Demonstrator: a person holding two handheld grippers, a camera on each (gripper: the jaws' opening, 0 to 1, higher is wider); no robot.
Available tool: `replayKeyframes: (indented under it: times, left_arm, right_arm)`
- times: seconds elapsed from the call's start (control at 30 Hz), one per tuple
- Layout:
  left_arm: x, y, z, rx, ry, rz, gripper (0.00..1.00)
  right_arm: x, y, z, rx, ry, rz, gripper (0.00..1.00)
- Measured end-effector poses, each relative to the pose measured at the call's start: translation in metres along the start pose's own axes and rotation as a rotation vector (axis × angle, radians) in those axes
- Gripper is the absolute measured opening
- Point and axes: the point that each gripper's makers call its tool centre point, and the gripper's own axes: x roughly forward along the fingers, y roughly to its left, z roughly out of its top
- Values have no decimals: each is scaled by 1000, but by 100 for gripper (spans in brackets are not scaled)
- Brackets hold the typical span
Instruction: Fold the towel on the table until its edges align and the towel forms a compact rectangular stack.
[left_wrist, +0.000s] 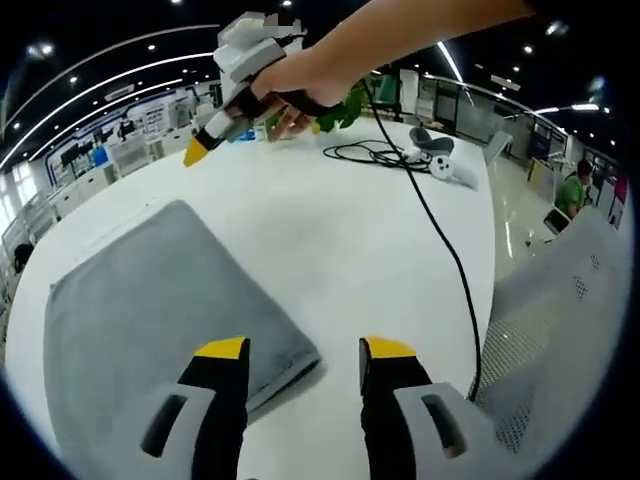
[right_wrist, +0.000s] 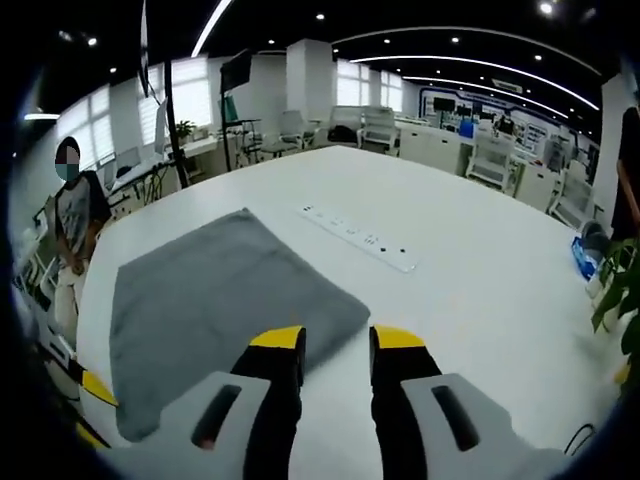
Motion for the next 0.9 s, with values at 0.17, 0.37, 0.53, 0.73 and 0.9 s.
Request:
replayKeyframes:
  times: [0.17, 0.37, 0.53, 0.73, 0.9]
  left_arm:
    - [8, 1, -7, 2, 29, 7, 39]
    - [13, -2, -11, 13, 45, 8, 35]
    - [16, 0, -14, 18, 59, 15, 31]
    - [19, 4, -14, 11, 59, 30, 25]
    - [19, 7, -14, 2, 56, 40, 17]
  right_arm:
    - [0, 6, -5, 0, 0, 9, 21]
    - [2, 12, -13, -2, 10, 19, 20]
    - [3, 15, -16, 0, 14, 23, 19]
    - [8, 13, -18, 13, 15, 22, 18]
    - [21, 1, -23, 40, 21, 19, 18]
